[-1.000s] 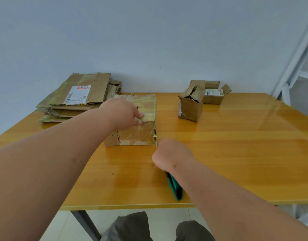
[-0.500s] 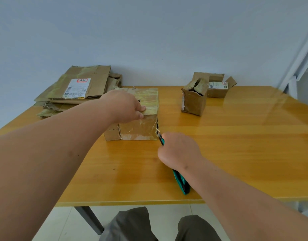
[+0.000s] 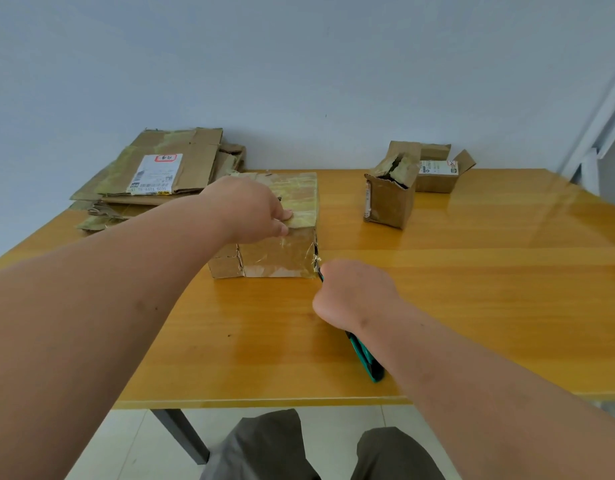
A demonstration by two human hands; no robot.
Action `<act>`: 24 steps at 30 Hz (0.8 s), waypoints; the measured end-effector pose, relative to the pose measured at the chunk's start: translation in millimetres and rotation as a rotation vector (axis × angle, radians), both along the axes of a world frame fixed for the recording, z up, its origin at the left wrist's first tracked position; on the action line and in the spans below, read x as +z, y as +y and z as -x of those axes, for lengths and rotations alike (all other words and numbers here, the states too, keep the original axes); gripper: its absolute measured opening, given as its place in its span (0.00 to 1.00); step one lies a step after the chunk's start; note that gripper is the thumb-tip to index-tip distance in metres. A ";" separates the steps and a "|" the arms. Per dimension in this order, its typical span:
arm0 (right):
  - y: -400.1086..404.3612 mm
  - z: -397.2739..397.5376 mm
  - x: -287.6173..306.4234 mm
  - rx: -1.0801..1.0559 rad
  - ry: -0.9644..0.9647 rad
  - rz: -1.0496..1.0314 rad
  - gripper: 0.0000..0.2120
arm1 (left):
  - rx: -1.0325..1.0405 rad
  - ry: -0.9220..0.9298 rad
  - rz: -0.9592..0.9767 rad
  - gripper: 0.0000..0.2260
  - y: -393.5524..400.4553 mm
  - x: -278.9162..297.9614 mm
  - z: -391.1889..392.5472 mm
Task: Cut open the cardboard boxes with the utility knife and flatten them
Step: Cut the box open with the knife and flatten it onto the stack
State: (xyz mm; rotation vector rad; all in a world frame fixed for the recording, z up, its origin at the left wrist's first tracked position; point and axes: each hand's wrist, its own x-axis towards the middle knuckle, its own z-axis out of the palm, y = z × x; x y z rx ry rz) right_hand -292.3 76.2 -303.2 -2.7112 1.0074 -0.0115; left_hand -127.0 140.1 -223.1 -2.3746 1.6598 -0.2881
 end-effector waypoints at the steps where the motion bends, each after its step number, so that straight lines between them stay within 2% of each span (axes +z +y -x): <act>1: 0.2 -0.9 1.5 0.005 0.018 -0.001 0.06 | 0.003 0.003 0.002 0.19 0.3 -0.1 -0.3; 12: 4.5 3.6 6.8 0.048 0.140 0.074 0.07 | 0.016 -0.020 0.026 0.19 3.8 -1.1 2.9; 14: -0.6 10.1 4.8 0.027 0.145 0.033 0.06 | 0.017 -0.020 0.009 0.18 2.7 -1.1 2.7; 24: -19.8 24.5 -0.8 -0.055 -0.086 -0.240 0.03 | -0.054 -0.028 0.058 0.19 -0.2 -3.6 0.8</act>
